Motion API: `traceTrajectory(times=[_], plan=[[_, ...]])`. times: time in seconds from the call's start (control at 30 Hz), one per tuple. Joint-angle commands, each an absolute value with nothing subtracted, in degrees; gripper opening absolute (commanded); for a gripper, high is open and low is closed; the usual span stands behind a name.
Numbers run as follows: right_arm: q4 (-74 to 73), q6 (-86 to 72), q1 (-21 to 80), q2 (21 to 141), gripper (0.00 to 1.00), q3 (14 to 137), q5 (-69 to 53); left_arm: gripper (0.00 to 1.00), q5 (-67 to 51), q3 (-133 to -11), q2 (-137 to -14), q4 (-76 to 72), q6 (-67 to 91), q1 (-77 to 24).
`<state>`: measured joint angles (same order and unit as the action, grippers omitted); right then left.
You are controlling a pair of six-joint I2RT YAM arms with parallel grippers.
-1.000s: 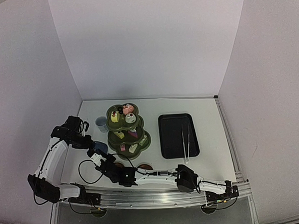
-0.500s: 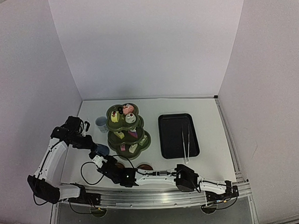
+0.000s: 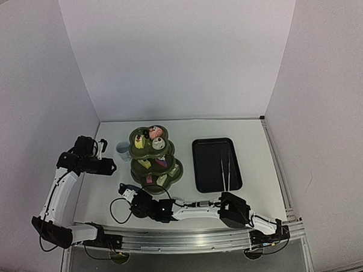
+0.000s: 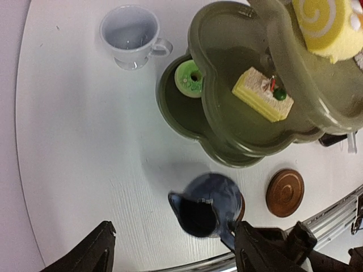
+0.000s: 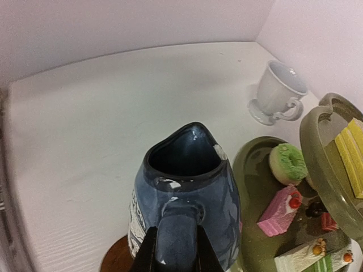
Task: Serve the afternoon tea
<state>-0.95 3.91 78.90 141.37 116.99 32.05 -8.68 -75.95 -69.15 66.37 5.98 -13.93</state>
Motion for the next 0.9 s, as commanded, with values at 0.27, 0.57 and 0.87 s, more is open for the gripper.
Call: traceTrajectory(times=[0.27, 0.57, 0.87], plan=[[14.6, -0.54, 68.25, 100.73, 0.0, 74.26, -6.89, 0.9, -16.92, -75.12, -66.8, 62.71, 3.49, -9.17], [22.61, 13.03, 63.81, 90.32, 0.0, 55.7, -17.02, 0.98, -30.98, -66.21, -63.17, 56.65, -2.94, -4.21], [37.26, 13.79, 62.17, 88.45, 0.0, 42.81, -17.91, 1.0, -38.31, -58.28, -61.38, 52.0, -5.83, -2.55]])
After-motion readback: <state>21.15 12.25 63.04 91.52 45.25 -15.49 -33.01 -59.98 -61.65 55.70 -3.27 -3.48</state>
